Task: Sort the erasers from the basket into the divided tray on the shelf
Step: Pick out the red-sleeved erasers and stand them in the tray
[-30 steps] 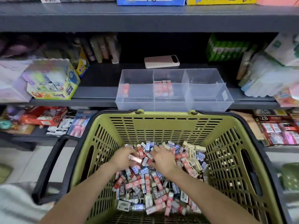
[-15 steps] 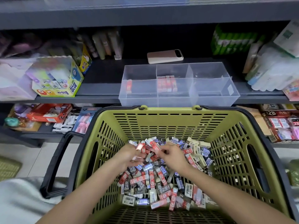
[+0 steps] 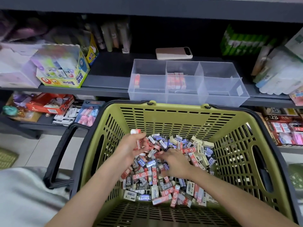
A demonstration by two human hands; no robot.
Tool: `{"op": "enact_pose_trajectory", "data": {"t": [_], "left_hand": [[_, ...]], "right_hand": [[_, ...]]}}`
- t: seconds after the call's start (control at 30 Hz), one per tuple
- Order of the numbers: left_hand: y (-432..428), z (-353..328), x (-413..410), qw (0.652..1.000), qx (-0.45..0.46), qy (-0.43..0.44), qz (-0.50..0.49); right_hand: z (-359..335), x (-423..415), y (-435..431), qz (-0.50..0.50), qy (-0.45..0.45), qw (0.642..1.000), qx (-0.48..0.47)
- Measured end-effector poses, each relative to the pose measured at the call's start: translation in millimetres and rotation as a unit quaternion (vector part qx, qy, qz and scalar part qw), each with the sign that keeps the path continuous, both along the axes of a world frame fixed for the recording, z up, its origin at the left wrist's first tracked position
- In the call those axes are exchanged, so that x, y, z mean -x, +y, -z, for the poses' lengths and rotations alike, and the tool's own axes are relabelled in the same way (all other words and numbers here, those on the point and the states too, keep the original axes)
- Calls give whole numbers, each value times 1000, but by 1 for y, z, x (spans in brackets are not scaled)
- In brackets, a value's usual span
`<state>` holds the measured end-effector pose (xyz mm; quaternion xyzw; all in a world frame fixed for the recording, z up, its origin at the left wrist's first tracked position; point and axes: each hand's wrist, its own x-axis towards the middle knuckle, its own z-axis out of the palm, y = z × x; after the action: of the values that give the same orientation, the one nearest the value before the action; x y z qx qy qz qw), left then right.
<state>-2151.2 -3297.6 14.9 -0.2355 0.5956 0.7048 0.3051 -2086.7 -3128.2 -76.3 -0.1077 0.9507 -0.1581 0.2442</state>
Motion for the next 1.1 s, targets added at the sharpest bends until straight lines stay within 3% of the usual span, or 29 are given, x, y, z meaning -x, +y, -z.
{"op": "enact_pose_trajectory", "data": {"t": [0.07,0.17,0.23,0.27,0.3,0.33,0.37,0.5,0.57,0.6,0.63,0.7,0.73,0.8,0.9,1.1], "left_hand": [[-1,-2,0,1000,-1,1,22],[-2,1,-2,992,79,24,99],[-1,5,-6,977,142,60,151],[0,7,-8,966,165,84,179],[1,9,-10,956,180,105,208],[3,10,-13,947,184,116,235],[5,9,-14,944,178,113,254],[-1,-4,-15,966,42,-10,255],[-7,-9,-15,965,58,-27,256],[-10,-12,-15,968,70,-30,241],[-14,-14,-13,973,77,-33,214],[-24,-19,-9,987,51,-35,151],[-29,-23,-7,991,20,-37,127],[-40,-28,-4,993,-50,-48,96],[-47,-29,-5,991,-103,-73,54],[-43,-25,-9,997,-45,-25,61]], "right_hand": [[8,-6,-1,-33,17,999,-17],[6,-10,3,-12,47,999,-8],[-7,-8,7,106,14,987,120],[-18,-6,7,190,-42,950,244],[-31,-3,5,254,-94,891,364],[-42,0,4,291,-125,837,446],[-50,3,2,302,-139,806,491],[-63,8,-9,294,-109,784,535],[-56,4,-13,330,-93,771,537],[-49,1,-16,334,-84,786,514],[-39,-2,-19,317,-76,828,456],[-14,-11,-25,209,-42,948,238],[-3,-15,-28,146,-17,979,140],[12,-19,-34,81,10,995,58],[23,-19,-40,68,26,996,45],[34,-31,-50,36,61,997,27]]}}
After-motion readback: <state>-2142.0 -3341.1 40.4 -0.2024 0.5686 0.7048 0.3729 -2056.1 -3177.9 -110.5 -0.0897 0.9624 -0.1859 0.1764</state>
